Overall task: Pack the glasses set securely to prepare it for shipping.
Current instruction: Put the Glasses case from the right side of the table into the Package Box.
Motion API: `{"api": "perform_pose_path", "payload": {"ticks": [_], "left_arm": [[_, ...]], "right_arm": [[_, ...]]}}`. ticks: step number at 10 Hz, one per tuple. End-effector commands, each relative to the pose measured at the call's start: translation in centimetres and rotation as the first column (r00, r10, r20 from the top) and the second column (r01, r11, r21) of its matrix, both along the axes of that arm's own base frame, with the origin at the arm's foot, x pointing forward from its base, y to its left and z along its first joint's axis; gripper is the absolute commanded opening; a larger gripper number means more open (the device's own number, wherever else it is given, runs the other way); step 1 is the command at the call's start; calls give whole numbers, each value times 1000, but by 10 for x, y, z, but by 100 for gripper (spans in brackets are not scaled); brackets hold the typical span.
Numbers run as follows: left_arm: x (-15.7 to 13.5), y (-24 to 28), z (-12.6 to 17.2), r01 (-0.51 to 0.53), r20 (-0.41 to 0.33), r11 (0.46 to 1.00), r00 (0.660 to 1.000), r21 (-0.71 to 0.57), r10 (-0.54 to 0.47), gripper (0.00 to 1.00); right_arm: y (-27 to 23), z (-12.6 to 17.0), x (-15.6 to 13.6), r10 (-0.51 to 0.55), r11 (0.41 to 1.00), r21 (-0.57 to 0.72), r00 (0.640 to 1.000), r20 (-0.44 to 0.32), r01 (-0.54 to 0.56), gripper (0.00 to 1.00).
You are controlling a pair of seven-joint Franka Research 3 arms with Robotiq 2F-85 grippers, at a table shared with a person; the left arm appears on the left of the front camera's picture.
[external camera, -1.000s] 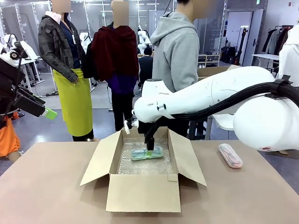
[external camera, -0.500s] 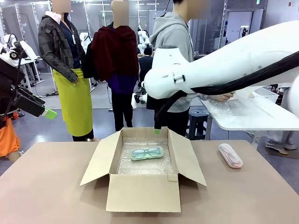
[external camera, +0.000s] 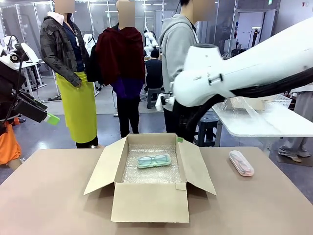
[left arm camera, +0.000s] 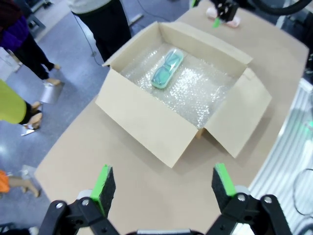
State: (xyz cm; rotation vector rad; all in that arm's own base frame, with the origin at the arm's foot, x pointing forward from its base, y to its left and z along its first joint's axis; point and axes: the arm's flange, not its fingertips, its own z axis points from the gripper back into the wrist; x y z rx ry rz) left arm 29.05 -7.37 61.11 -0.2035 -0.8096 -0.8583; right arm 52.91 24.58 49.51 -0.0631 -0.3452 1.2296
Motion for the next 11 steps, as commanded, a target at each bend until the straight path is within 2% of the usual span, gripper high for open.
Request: {"api": "perform_pose_path", "payload": {"ticks": [1,3,5,7,9,11], "left_arm": [[-1,0,0,2,2,1000,1000,-2,-2,100],[-1,0,0,2,2,1000,1000,-2,-2,100],[-1,0,0,2,2,1000,1000,-2,-2,100],[-1,0,0,2,2,1000,1000,-2,-2,100],[-1,0,0,2,2,1000,1000,-2,-2,100],[-1,0,0,2,2,1000,1000,-2,-2,100]], "right_arm": [[-60,3,-54,-206,976,82,977,52,201,100],[-113,0,-79,-373,925,100,926,54,367,100],[-146,-1,-83,-473,876,134,880,40,464,100],[-169,-10,-61,-560,822,122,828,2,556,100],[-203,-40,-18,-640,758,84,763,-88,646,100],[-220,-65,11,-681,709,90,712,-173,700,100]]}}
